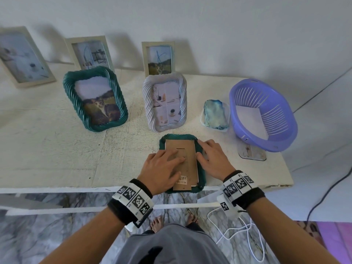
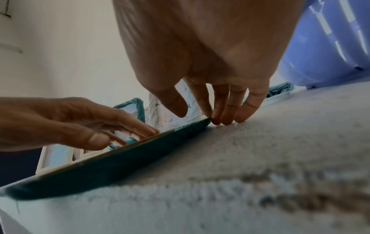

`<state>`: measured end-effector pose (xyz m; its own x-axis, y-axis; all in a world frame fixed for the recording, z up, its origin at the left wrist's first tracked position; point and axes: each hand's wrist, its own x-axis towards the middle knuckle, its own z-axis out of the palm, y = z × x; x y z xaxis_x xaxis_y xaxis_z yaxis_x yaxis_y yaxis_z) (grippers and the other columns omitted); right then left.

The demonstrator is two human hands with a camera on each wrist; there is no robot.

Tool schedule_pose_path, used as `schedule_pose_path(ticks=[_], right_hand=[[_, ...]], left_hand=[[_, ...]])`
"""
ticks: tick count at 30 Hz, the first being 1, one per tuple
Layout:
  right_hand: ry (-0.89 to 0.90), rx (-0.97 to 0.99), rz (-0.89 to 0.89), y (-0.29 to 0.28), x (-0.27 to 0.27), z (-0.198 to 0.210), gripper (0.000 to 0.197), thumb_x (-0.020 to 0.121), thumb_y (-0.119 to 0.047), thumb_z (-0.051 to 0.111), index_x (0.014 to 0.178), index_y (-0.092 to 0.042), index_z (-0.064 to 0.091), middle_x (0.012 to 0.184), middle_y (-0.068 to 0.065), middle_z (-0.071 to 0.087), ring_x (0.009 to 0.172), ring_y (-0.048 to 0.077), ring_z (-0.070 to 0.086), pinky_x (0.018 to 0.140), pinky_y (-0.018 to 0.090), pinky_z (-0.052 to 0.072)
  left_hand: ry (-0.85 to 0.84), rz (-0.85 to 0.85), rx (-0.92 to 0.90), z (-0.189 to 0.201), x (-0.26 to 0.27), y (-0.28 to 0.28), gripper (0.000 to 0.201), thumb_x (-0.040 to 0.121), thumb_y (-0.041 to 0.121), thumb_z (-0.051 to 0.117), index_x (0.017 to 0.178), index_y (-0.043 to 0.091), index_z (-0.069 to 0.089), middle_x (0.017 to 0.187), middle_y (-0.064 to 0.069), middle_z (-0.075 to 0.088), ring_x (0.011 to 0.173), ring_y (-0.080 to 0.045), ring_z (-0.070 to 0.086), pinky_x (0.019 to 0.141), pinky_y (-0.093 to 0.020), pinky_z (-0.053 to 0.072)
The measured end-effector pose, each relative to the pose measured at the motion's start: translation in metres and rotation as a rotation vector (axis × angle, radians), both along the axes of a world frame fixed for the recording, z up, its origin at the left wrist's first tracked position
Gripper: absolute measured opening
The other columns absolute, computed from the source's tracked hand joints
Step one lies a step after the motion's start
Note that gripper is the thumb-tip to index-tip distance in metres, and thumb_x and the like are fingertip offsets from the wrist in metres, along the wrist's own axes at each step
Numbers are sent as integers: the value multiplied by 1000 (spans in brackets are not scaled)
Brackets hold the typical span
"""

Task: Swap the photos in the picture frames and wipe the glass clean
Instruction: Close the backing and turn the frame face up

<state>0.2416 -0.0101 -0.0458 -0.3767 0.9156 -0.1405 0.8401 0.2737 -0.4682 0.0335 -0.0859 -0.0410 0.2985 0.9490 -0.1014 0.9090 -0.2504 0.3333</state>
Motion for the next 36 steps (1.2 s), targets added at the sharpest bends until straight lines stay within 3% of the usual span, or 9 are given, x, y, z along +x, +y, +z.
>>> schedule_pose_path(ticks=[3,8,15,19,22,27,36], right_hand=[[-6,-7,2,2,1,0,49,97,-24,47,144,-15,42,116,10,49,104,29,46,93,37,39],[-35,-28,41,4,0,-1,51,97,-24,46,147,-16,41,124,10,45,109,28,45,95,40,41],[164,-152,-106,2,-1,0,49,96,-21,50,144,-19,43,117,4,46,112,25,45,101,44,39],[292,-266,-184,5,-1,0,46,96,-15,51,141,-21,47,117,4,46,116,23,45,106,38,36],[316,-311,-183,7,0,1,46,96,-12,50,140,-23,50,116,4,46,116,22,46,105,32,35],[378,-319,-226,6,1,3,45,97,-9,47,140,-20,50,119,7,47,112,17,48,93,21,34],[323,-317,-187,7,-1,3,46,96,-8,46,140,-22,50,117,5,45,112,19,46,98,25,35]], left_hand=[[-8,3,13,0,1,-1,56,84,54,33,129,33,59,140,1,54,120,-23,55,94,-47,46],[-5,3,-22,3,0,0,63,84,57,26,134,33,56,145,2,49,126,-23,49,99,-45,44],[-20,1,-17,3,0,0,58,85,54,31,131,32,58,141,1,53,120,-24,54,93,-46,48],[-21,-7,-5,1,0,1,55,85,52,35,128,29,61,136,-1,57,116,-24,57,85,-45,53],[-23,-8,-30,1,-1,2,59,85,53,31,131,30,59,141,1,53,120,-23,53,89,-45,51],[-36,-9,-32,0,-2,2,57,86,53,31,131,31,58,142,2,52,121,-22,52,89,-43,51],[-45,-19,-8,-1,-4,3,55,86,52,34,130,31,59,139,1,55,118,-22,54,87,-43,53]])
